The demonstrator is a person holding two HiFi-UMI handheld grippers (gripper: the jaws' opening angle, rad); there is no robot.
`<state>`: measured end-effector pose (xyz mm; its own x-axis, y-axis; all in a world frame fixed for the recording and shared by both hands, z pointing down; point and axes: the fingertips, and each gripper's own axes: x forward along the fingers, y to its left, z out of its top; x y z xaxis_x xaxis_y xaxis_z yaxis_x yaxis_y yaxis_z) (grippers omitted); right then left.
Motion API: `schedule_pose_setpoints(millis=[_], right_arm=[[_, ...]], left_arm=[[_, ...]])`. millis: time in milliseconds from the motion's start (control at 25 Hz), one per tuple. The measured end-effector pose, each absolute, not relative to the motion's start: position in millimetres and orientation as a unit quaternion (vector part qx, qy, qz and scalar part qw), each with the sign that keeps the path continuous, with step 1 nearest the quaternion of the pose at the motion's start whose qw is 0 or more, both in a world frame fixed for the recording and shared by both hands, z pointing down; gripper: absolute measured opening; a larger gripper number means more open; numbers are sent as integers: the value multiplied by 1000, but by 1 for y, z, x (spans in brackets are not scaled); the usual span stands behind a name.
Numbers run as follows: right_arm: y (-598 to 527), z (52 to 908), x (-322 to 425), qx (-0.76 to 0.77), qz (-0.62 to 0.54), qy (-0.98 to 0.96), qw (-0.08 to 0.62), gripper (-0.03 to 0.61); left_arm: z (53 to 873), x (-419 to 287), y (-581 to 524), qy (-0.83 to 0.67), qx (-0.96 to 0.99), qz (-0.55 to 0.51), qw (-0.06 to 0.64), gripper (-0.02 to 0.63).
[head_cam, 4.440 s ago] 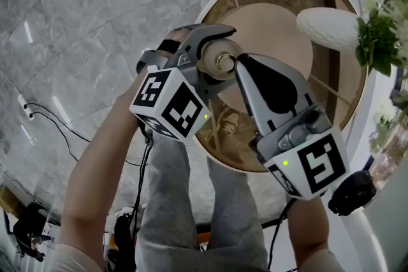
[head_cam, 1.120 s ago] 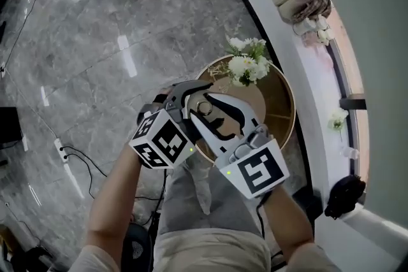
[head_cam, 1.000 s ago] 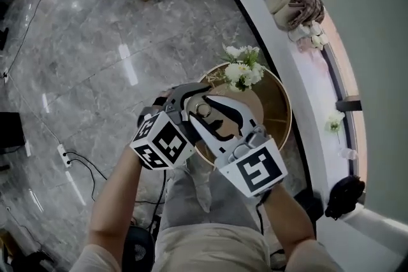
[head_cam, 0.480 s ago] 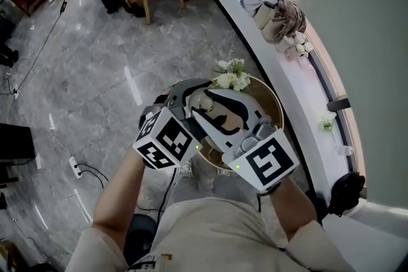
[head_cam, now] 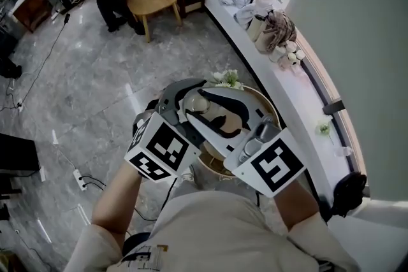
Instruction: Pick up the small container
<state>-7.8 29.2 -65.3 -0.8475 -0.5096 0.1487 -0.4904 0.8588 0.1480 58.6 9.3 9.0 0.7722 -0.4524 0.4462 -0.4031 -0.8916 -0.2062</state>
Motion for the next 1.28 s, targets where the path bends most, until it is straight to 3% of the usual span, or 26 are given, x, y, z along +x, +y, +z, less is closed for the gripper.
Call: schedule_pose_setpoints(millis=[1280], right_arm=[[47, -40, -2, 246, -12, -965, 93, 140]], left_arm=[[36, 63, 32, 220, -940, -259, 12, 333]])
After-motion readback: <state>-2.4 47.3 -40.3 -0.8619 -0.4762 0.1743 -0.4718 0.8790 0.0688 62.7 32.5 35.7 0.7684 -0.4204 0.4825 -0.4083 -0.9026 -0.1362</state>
